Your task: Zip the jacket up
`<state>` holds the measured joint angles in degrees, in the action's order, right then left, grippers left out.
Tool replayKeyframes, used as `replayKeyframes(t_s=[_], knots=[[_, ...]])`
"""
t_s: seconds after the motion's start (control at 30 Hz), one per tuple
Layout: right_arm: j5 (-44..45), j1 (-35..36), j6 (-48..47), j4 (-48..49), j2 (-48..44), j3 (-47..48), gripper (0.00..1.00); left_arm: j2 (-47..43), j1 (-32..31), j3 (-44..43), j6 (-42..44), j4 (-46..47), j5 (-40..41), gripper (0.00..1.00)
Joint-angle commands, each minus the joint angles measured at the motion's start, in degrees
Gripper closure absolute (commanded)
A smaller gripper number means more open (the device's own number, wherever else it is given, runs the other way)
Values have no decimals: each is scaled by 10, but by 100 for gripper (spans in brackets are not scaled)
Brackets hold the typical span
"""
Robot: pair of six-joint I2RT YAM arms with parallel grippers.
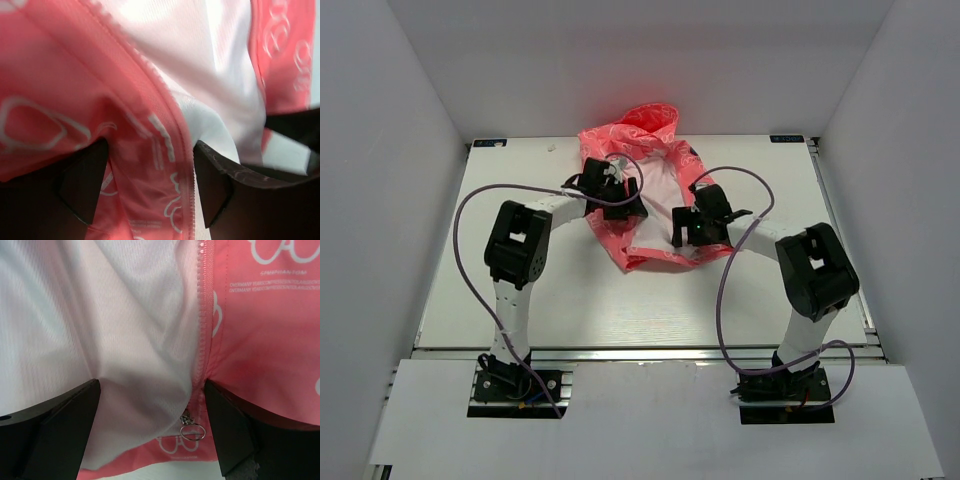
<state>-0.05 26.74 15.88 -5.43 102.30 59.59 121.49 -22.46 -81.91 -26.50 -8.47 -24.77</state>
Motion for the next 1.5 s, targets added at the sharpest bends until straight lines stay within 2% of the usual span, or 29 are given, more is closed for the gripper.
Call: replayKeyframes(t_s=[0.0, 0.1, 0.17, 0.2, 0.27, 0.47, 0.6, 0.7, 0.8, 0.9, 0.97, 1.07, 1.2, 1.23, 1.3, 1.33, 1.47], knots=[[29, 24, 39, -1, 29, 31, 11, 31, 24, -75, 101, -94, 72, 20], [85, 24, 59, -18, 16, 46, 11, -4, 30, -99, 124, -136, 97, 13], [108, 23, 52, -32, -1, 53, 11, -41, 33, -53, 122, -129, 102, 9], [115, 22, 48, -34, -6, 54, 11, -81, 33, -31, 118, -120, 107, 2], [117, 18, 38, -40, -16, 48, 11, -115, 35, 27, 96, -98, 113, 2], [115, 7, 18, -65, -17, 40, 11, -195, 62, 104, 56, -119, 102, 2], [93, 7, 6, -65, -30, 30, 11, -251, 75, 211, 44, -57, 36, 2], [85, 8, 6, -70, -38, 28, 11, -273, 87, 257, 28, -3, -7, 2], [84, 8, 4, -75, -45, 25, 11, -253, 102, 262, 16, 17, -33, 2], [95, 7, 2, -79, -49, 25, 11, -220, 108, 259, 12, 55, -97, 4], [101, 8, 0, -91, -49, 26, 11, -206, 108, 266, -3, 122, -154, 9], [107, 7, -1, -93, -51, 25, 11, -203, 107, 281, -7, 158, -192, 11], [111, 7, -1, -95, -50, 25, 11, -194, 107, 280, 7, 147, -181, 24], [110, 7, 0, -95, -49, 25, 11, -188, 107, 279, 8, 149, -183, 32], [110, 7, 0, -93, -48, 25, 11, -182, 107, 280, 8, 154, -193, 41], [111, 7, 1, -94, -47, 25, 11, -180, 107, 279, 8, 154, -195, 52], [115, 7, -4, -95, -47, 29, 11, -187, 106, 282, 9, 157, -203, 72]])
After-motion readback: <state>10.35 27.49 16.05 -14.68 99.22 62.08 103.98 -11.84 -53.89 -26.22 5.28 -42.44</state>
